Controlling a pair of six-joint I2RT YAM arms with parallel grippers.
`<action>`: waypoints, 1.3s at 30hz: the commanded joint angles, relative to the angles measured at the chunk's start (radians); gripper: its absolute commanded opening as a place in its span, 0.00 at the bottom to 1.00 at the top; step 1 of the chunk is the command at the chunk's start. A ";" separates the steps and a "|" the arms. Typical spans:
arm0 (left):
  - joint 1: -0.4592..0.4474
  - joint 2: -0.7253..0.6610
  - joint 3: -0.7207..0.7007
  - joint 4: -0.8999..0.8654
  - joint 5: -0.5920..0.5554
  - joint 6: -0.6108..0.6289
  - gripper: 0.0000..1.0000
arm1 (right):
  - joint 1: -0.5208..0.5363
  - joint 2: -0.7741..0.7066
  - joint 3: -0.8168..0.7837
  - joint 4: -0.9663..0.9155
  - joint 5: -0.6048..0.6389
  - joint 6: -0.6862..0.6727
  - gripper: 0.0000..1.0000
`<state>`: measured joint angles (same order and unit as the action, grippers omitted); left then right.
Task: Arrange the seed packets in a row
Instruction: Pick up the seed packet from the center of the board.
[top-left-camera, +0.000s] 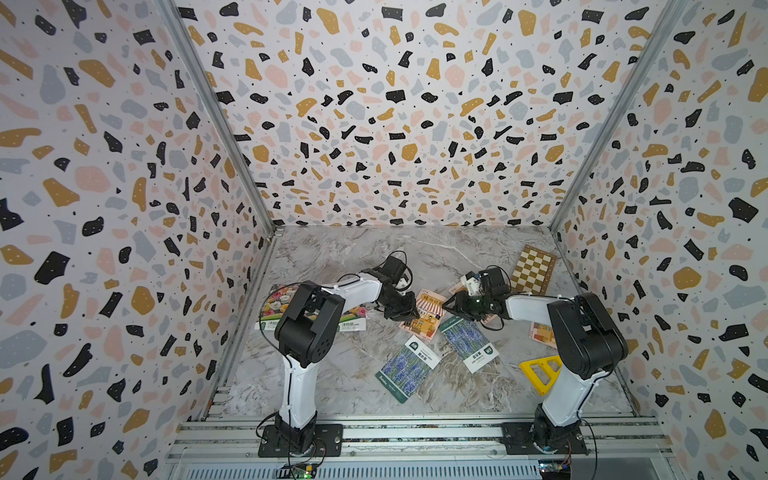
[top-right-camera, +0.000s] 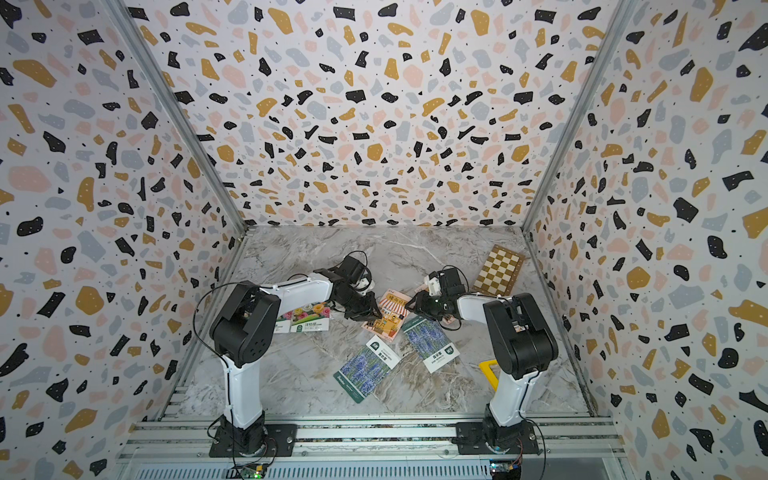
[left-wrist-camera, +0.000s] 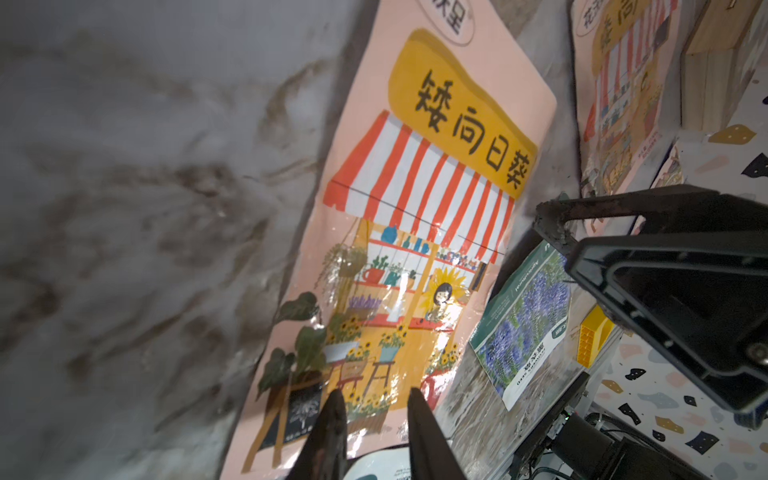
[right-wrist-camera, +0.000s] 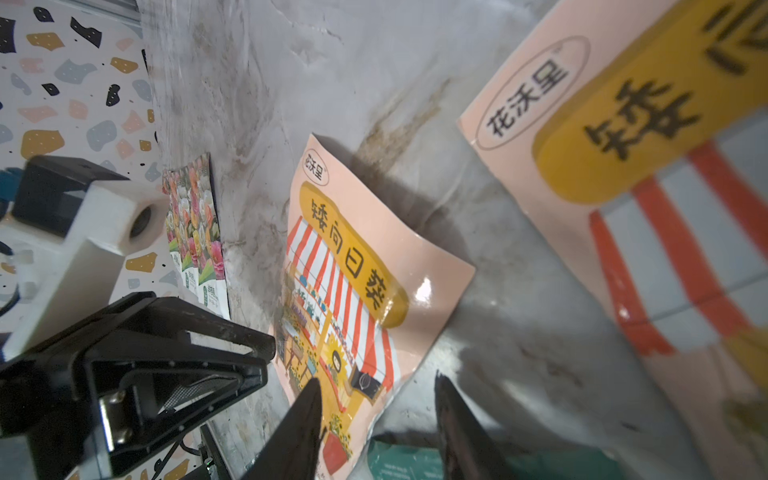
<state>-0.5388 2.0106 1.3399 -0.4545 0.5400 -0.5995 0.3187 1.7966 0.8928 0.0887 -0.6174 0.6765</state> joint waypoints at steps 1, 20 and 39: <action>0.000 0.007 -0.029 0.025 -0.014 -0.026 0.22 | -0.003 0.005 -0.009 0.011 -0.018 0.013 0.44; 0.000 0.010 -0.128 0.049 -0.077 -0.072 0.15 | 0.052 0.043 -0.031 0.173 -0.115 0.096 0.34; 0.062 -0.161 -0.087 -0.021 -0.095 -0.009 0.47 | 0.050 -0.014 -0.001 0.195 -0.073 0.061 0.00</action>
<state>-0.5224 1.9377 1.2411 -0.4149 0.4896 -0.6472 0.3840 1.8408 0.8513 0.3092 -0.6888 0.7902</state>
